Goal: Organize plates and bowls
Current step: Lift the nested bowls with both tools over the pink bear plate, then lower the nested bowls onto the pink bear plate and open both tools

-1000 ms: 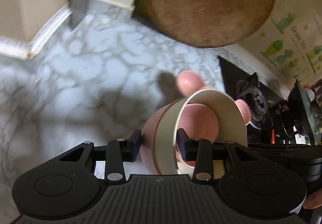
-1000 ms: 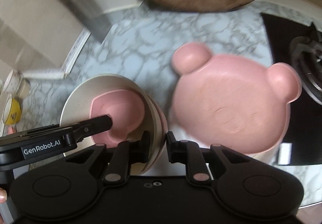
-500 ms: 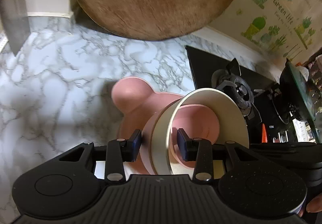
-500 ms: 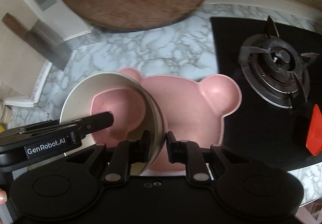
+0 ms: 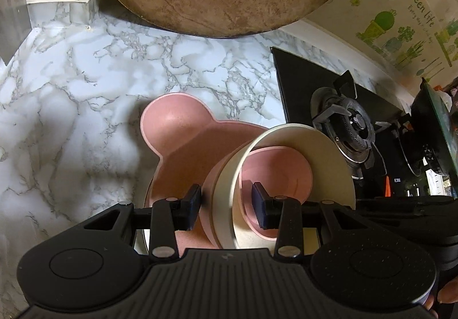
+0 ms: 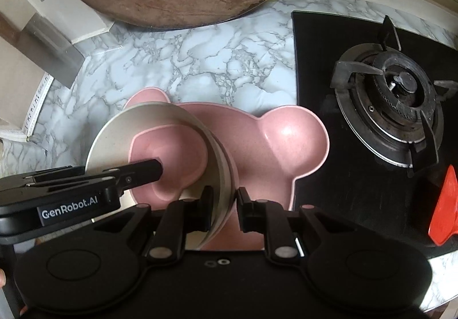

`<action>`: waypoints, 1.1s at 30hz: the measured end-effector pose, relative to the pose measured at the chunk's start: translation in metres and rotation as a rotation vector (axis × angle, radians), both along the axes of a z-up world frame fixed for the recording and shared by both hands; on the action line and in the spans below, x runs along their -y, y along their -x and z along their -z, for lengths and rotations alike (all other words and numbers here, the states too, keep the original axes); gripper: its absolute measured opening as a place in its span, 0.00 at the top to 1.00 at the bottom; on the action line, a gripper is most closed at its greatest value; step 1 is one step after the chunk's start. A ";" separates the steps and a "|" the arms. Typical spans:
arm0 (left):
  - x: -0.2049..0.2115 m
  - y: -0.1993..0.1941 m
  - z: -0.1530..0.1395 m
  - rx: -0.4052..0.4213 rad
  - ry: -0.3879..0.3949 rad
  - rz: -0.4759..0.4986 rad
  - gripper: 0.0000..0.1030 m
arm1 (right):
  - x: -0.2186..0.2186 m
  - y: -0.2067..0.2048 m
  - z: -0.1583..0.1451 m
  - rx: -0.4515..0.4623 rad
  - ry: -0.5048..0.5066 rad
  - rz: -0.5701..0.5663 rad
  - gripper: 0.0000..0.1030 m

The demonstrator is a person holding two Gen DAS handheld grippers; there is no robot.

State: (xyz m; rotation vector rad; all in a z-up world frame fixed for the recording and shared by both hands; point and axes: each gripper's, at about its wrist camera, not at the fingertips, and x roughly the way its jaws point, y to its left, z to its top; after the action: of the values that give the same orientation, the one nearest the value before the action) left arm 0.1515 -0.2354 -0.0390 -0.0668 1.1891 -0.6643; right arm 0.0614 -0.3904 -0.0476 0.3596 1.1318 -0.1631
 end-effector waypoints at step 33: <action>0.013 -0.007 0.012 0.005 -0.041 -0.013 0.64 | 0.014 -0.019 -0.001 -0.047 -0.015 -0.073 0.82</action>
State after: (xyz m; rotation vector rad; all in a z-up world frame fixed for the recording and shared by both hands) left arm 0.1585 -0.2481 -0.0509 -0.0386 1.1957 -0.6279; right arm 0.0805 -0.4043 -0.0465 0.3291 1.1915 -0.0993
